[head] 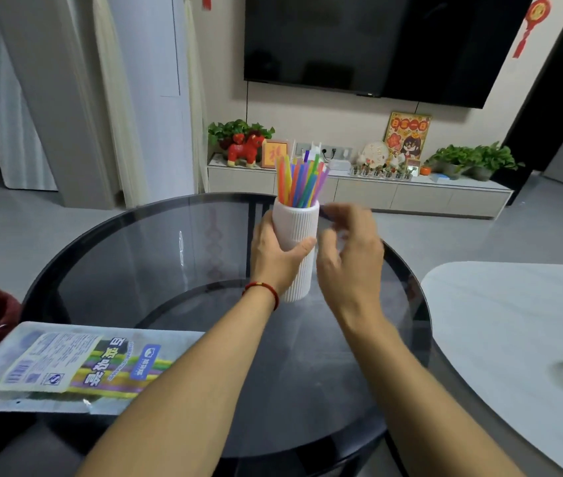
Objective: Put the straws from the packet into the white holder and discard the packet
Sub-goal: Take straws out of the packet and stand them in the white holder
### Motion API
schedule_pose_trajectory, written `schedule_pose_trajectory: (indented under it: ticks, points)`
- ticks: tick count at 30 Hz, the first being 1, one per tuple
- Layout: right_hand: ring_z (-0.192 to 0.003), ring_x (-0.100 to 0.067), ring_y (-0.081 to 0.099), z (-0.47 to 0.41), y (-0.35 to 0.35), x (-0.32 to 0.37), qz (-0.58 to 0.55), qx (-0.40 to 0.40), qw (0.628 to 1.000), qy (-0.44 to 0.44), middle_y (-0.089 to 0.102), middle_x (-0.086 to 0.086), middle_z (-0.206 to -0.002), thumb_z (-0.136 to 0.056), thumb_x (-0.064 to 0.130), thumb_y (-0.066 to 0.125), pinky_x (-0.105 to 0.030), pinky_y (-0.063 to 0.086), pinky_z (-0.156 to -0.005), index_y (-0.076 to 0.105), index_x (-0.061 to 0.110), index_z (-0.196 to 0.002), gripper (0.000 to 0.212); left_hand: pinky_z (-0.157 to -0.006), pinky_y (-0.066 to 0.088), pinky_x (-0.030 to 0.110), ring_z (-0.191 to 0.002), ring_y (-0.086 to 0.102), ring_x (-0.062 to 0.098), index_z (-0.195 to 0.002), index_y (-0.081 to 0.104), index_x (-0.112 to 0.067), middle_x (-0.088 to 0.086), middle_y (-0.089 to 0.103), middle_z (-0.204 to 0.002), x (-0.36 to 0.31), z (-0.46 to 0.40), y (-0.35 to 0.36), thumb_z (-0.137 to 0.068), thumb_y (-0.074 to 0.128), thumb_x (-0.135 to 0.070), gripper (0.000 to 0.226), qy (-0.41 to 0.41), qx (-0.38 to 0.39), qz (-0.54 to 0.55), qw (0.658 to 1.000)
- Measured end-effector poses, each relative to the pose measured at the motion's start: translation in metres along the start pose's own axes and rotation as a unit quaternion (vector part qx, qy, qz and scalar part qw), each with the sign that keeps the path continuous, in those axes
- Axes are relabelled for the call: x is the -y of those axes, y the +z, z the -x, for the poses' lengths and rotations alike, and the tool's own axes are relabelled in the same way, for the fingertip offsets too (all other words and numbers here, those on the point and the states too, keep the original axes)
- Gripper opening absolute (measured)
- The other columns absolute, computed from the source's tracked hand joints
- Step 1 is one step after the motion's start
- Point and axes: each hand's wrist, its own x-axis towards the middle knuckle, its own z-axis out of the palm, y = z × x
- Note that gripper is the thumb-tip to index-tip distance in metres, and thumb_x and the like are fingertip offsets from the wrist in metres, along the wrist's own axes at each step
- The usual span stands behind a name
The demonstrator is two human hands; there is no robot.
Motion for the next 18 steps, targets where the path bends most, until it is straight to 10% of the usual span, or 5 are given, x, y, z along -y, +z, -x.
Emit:
schedule_pose_trajectory:
  ticks: [6,12,18]
  points:
    - [-0.12,-0.029,0.061,0.065,0.012,-0.039,0.116,0.309,0.931,0.158,0.063,-0.013,-0.136,-0.095,0.014,0.053,-0.048,0.051,-0.102,0.057,0.011,-0.136,0.042,-0.11,0.042,0.052,-0.135,0.045,0.027,-0.151,0.023,-0.018,0.005,0.041,-0.15,0.005,0.012,-0.015,-0.072,0.081,-0.049,0.103,-0.079,0.067,-0.121,0.987]
    - [-0.129,-0.036,0.054,0.078,0.023,-0.038,0.203,0.443,0.863,0.132,0.058,-0.014,-0.14,-0.097,0.028,0.054,-0.049,0.048,-0.105,0.057,0.016,-0.137,0.042,-0.113,0.029,0.028,-0.141,0.037,0.02,-0.15,0.036,-0.02,0.002,0.038,-0.153,0.019,0.062,-0.126,-0.083,0.07,-0.051,0.082,0.004,0.219,-0.334,0.917]
    - [-0.123,-0.033,0.059,0.081,0.03,-0.028,0.162,0.494,0.847,0.113,0.058,-0.014,-0.136,-0.098,0.025,0.054,-0.041,0.049,-0.105,0.062,0.013,-0.132,0.037,-0.12,0.004,0.061,-0.153,0.002,0.021,-0.158,-0.007,-0.023,0.001,0.004,-0.166,0.017,0.097,-0.196,-0.052,0.056,-0.094,0.143,0.033,0.454,-0.604,0.654]
